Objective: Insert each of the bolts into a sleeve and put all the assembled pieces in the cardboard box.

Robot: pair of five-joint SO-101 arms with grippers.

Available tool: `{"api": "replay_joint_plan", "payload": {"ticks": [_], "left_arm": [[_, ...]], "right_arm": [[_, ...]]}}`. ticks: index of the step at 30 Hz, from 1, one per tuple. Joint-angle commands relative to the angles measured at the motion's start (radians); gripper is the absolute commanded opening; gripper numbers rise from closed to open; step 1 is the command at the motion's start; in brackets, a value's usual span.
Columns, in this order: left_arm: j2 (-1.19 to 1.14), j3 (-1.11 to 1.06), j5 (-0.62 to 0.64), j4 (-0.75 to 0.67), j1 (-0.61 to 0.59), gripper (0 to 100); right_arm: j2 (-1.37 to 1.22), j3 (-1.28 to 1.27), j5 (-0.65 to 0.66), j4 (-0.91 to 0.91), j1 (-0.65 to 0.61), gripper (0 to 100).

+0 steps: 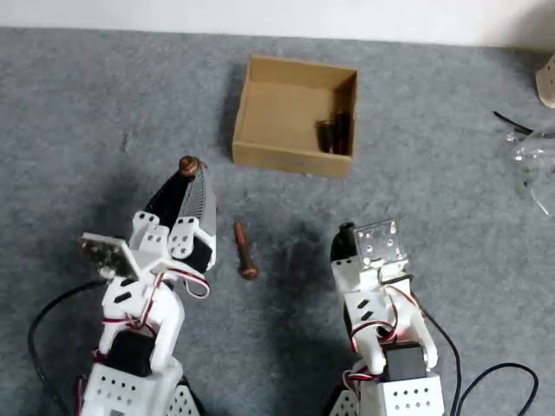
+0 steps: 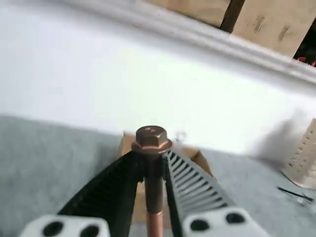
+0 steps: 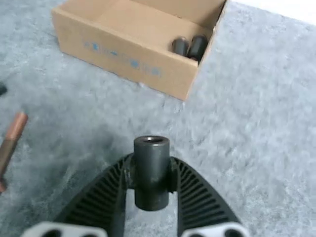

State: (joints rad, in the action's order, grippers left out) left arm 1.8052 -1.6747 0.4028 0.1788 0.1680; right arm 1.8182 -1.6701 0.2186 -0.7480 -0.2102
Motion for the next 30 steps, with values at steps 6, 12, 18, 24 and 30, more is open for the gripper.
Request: {"api": "replay_joint_plan", "payload": {"ticks": [6,12,18,24,30], "left_arm": [[0.012,-0.021,0.051,0.063,0.005,1],[0.012,-0.021,0.063,-0.015,0.013,1],[0.012,-0.013,0.17,-0.094,0.01,1],[0.012,0.065,0.172,-0.117,0.013,1],[0.012,0.07,0.172,-0.114,0.093,1]], "right_arm": [[0.021,-0.11,-0.008,0.101,-0.166,0.4],[0.021,-0.11,-0.008,0.277,-0.291,0.4],[0.021,-0.11,-0.008,0.366,-0.424,0.4],[0.021,-0.11,-0.008,0.369,-0.504,0.4],[0.021,-0.11,-0.012,0.367,-0.507,0.4]]}}
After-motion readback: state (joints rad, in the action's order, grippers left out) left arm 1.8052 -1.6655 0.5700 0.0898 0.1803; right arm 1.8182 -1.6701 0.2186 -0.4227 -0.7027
